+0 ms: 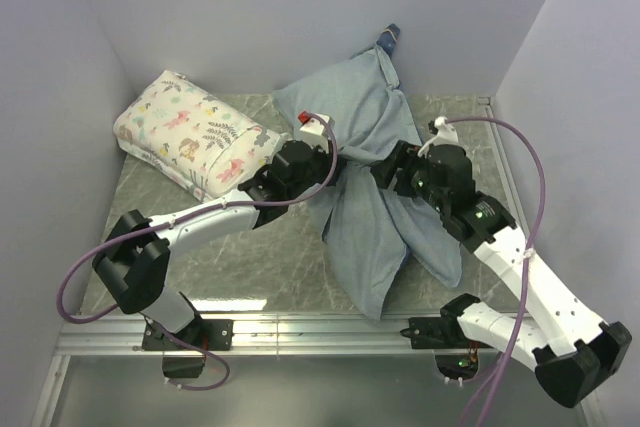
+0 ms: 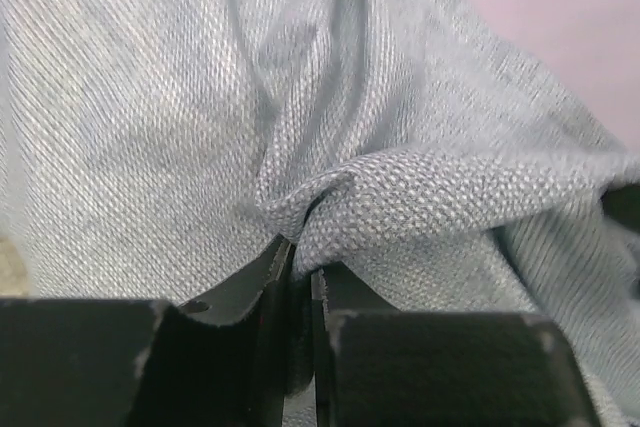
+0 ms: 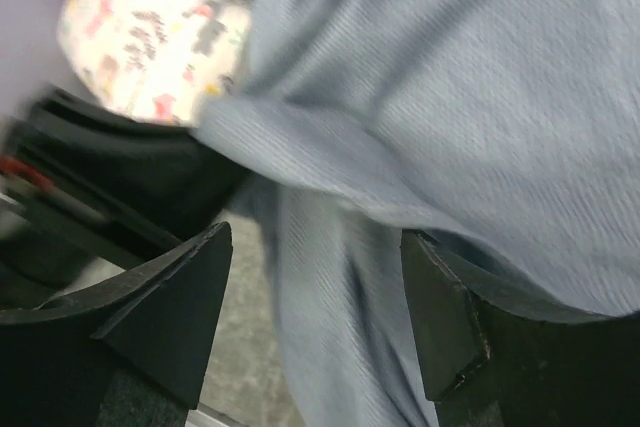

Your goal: Remove the pillowcase from the pillow

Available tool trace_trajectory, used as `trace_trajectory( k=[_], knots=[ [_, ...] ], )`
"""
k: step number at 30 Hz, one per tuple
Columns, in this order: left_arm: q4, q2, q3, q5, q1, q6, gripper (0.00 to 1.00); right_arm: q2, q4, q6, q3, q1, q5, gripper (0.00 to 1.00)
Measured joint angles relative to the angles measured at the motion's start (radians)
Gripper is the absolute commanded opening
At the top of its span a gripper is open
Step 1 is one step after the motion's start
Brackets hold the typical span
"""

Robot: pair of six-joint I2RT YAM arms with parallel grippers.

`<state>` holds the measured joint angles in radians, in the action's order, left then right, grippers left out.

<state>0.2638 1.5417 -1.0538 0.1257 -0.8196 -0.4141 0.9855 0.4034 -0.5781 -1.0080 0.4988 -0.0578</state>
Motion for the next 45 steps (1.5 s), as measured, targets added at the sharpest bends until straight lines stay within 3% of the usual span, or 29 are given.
trace_trajectory(
  k=[4, 8, 11, 12, 13, 14, 19, 27, 33, 35, 36, 39, 45],
  knots=[
    [-0.008, 0.000, -0.037, 0.025, 0.000, -0.003, 0.21, -0.042, 0.027, 0.000, 0.079, 0.035, -0.067, 0.71],
    [-0.016, 0.000, -0.066, 0.030, 0.000, -0.017, 0.25, 0.019, 0.048, 0.001, 0.084, 0.126, -0.153, 0.67],
    [-0.018, 0.000, -0.080, 0.031, 0.000, -0.019, 0.33, 0.096, 0.073, 0.008, 0.065, 0.189, -0.241, 0.38],
    [-0.018, 0.000, -0.081, 0.031, 0.000, -0.018, 0.35, 0.118, 0.084, 0.011, 0.056, 0.198, -0.263, 0.25],
    [-0.019, 0.001, -0.083, 0.032, 0.000, -0.020, 0.36, 0.137, 0.092, 0.013, 0.050, 0.202, -0.285, 0.05],
    [-0.021, 0.002, -0.085, 0.036, 0.000, -0.021, 0.37, 0.147, 0.100, 0.013, 0.048, 0.204, -0.305, 0.00],
    [-0.031, 0.026, -0.119, 0.079, 0.003, -0.029, 0.36, 0.063, 0.131, -0.015, 0.083, 0.211, -0.345, 0.00],
    [-0.056, 0.068, -0.147, 0.134, 0.075, -0.100, 0.23, -0.338, 0.240, -0.112, 0.260, 0.212, -0.299, 0.00],
    [-0.114, 0.160, -0.228, 0.125, 0.149, -0.145, 0.09, -0.435, 0.238, -0.211, 0.417, 0.213, -0.206, 0.00],
    [-0.127, 0.203, -0.265, 0.105, 0.153, -0.149, 0.06, -0.461, 0.233, -0.233, 0.459, 0.216, -0.184, 0.12],
    [-0.127, 0.217, -0.269, 0.094, 0.153, -0.148, 0.06, -0.473, 0.237, -0.235, 0.467, 0.217, -0.179, 0.30],
    [-0.122, 0.234, -0.266, 0.067, 0.154, -0.151, 0.04, -0.498, 0.263, -0.218, 0.451, 0.217, -0.166, 0.52],
    [-0.084, 0.234, -0.237, 0.026, 0.162, -0.159, 0.03, -0.367, 0.262, -0.154, 0.214, 0.219, -0.171, 0.64]
  ],
)
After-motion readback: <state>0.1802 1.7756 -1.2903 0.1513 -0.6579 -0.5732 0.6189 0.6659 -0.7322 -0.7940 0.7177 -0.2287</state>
